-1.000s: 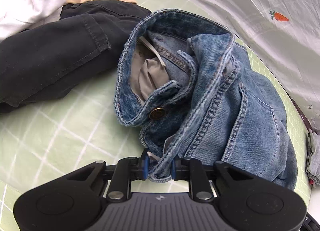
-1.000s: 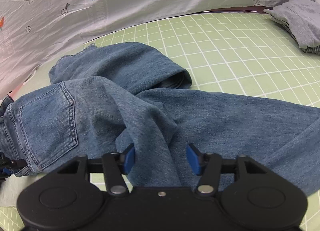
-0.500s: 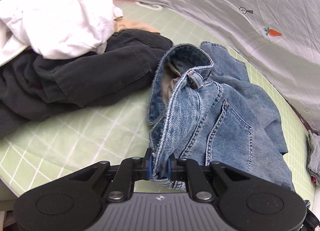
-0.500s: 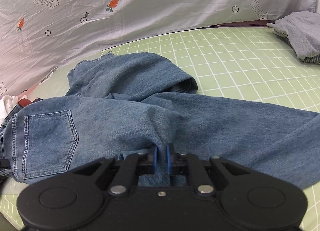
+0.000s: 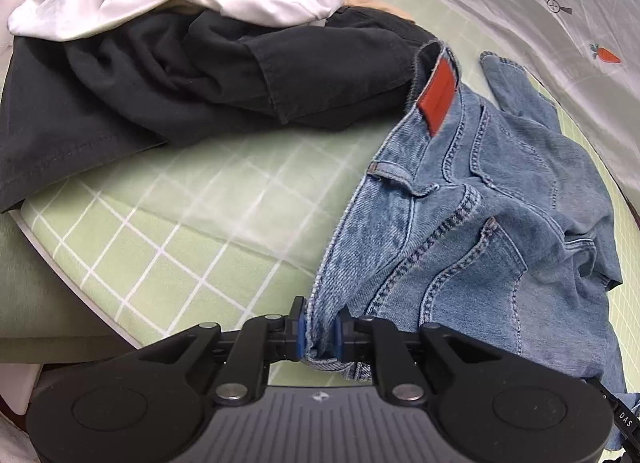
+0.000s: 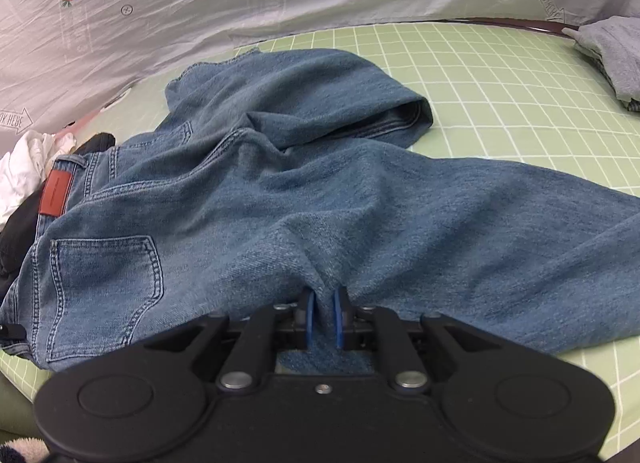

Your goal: Fold clothes

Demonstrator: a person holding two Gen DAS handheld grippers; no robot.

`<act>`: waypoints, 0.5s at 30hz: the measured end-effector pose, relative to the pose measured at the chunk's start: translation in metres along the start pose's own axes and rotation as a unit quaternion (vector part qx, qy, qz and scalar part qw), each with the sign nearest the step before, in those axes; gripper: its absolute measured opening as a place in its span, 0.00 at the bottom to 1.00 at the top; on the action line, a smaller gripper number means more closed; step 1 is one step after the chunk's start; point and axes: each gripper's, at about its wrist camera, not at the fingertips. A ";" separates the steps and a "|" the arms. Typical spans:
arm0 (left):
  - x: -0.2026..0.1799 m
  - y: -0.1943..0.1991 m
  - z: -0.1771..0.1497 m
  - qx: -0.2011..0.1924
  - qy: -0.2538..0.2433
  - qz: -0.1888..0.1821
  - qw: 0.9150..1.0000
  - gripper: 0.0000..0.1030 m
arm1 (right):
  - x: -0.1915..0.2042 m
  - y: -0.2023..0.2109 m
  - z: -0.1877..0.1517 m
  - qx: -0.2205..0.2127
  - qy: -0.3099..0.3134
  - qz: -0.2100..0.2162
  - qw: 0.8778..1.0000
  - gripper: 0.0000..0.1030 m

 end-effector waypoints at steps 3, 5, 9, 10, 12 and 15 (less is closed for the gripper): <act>-0.003 -0.014 0.000 0.016 -0.012 0.016 1.000 0.17 | -0.002 -0.003 -0.004 0.012 -0.006 -0.002 1.000 0.22; -0.010 -0.020 0.000 0.023 -0.030 0.038 0.999 0.28 | -0.003 -0.005 -0.007 0.019 -0.009 -0.004 1.000 0.36; -0.024 -0.017 0.001 0.016 -0.053 0.084 0.995 0.55 | -0.006 0.003 -0.006 0.010 -0.007 -0.031 0.999 0.64; -0.027 -0.012 0.001 0.008 -0.060 0.092 0.994 0.66 | -0.008 0.005 -0.006 0.006 -0.008 -0.039 0.999 0.76; -0.033 -0.003 0.001 -0.009 -0.072 0.101 0.992 0.71 | -0.014 0.010 -0.006 -0.003 -0.014 -0.054 0.998 0.85; -0.048 0.009 0.005 -0.027 -0.083 0.103 0.991 0.78 | -0.032 0.018 -0.008 -0.013 -0.044 -0.064 0.997 0.92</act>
Point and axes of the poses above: each gripper's, at about its wrist camera, not at the fingertips, and y roughly against the way its jaws point, x to its left, z to its top, and after that the axes turned 6 degrees about -y, right-handed
